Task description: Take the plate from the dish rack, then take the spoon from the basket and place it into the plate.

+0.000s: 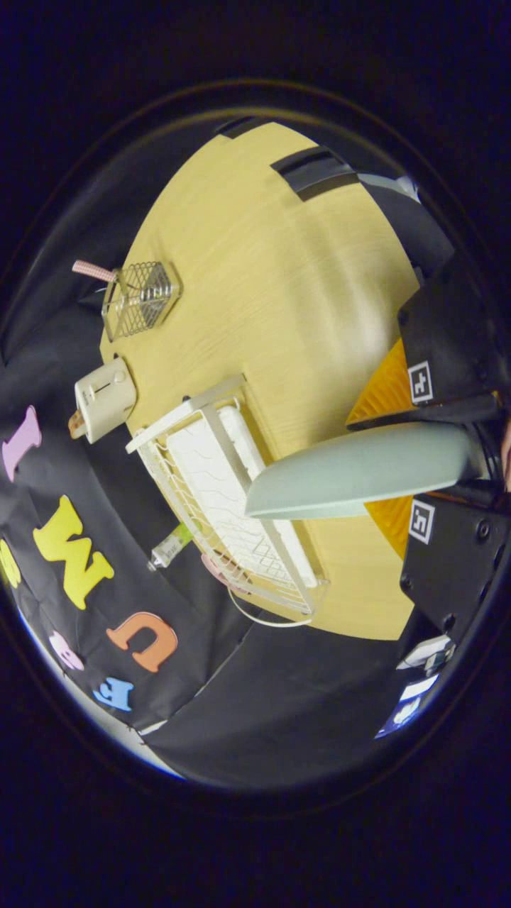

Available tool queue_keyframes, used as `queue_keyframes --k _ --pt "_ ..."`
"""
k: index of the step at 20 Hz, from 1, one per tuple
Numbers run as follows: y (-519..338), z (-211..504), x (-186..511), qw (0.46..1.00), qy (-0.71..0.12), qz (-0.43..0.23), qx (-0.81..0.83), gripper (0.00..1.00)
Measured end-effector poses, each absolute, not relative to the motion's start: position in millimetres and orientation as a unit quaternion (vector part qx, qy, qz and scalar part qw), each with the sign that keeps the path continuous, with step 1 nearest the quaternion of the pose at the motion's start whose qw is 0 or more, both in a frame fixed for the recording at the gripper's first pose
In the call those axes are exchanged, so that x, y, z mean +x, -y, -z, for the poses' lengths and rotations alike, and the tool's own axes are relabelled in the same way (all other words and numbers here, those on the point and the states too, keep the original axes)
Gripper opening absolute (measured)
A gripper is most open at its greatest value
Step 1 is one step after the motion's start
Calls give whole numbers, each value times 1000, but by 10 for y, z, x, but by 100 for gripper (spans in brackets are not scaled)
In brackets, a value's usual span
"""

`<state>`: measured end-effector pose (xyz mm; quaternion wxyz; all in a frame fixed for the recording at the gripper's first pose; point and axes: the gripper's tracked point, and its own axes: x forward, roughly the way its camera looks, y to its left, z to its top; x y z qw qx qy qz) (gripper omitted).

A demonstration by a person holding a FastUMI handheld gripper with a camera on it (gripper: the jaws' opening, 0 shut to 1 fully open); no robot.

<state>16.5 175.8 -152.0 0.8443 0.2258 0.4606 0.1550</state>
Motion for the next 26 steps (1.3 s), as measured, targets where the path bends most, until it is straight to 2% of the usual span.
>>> queue_keyframes --k 7,9,13,17,21,24,26 --pt "-1644 1703 267 821 -461 -162 297 35" --pt "-1599 1733 375 828 -455 -156 287 35" --pt "-1515 1670 573 847 -430 -153 273 44" --pt "-1394 1517 640 877 -389 -152 238 48" --pt "-1247 1272 641 914 -332 -144 183 62" --pt "-1019 1029 622 946 -271 -117 134 77" --pt "-840 875 581 962 -232 -99 109 83"
